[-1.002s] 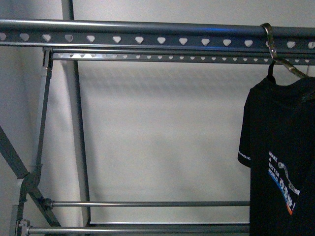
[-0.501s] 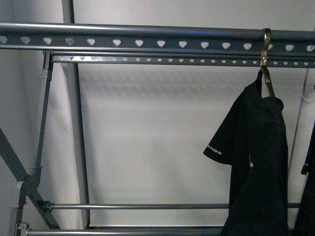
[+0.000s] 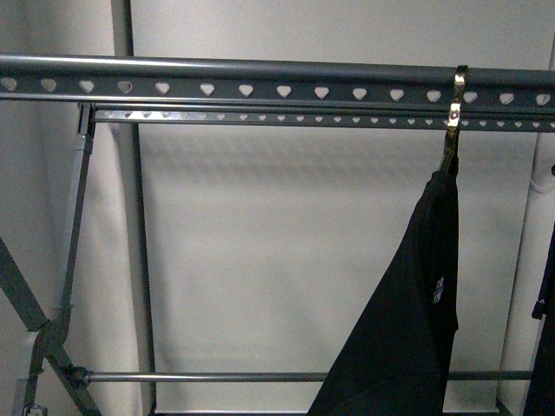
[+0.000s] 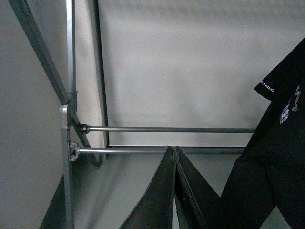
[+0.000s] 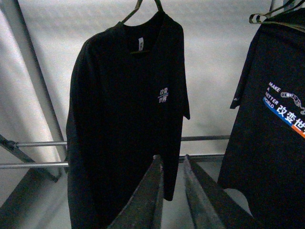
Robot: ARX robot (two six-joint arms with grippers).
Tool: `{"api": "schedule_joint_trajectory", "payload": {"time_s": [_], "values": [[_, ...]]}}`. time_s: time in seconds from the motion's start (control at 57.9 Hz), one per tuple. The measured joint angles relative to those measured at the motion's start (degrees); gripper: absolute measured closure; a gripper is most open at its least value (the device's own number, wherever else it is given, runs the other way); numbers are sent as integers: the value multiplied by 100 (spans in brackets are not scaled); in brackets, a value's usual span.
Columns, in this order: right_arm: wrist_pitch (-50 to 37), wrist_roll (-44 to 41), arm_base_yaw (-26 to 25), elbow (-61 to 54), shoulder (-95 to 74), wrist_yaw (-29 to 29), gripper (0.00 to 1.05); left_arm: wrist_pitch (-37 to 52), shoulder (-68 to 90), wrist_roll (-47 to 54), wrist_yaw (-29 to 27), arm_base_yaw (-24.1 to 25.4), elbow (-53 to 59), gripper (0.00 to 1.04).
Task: Hang clothes on hanger
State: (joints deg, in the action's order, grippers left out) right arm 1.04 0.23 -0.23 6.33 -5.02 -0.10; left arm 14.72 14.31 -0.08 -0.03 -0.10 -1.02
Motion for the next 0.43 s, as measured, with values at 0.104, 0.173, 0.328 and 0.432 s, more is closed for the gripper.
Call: {"api": "schedule_joint_trajectory", "payload": {"time_s": [0.104, 0.173, 0.328, 0.432], "values": [[-9, -17, 0, -153, 66, 2, 102, -201, -181, 0, 0, 0, 0, 101], [-22, -17, 0, -190, 114, 4, 102, -293, -284, -2, 2, 0, 0, 101], [-46, -17, 0, -293, 210, 0, 102, -1051, -881, -2, 2, 0, 0, 101], [-46, -17, 0, -358, 258, 2, 102, -1440, -1379, -2, 0, 0, -2, 101]]}}
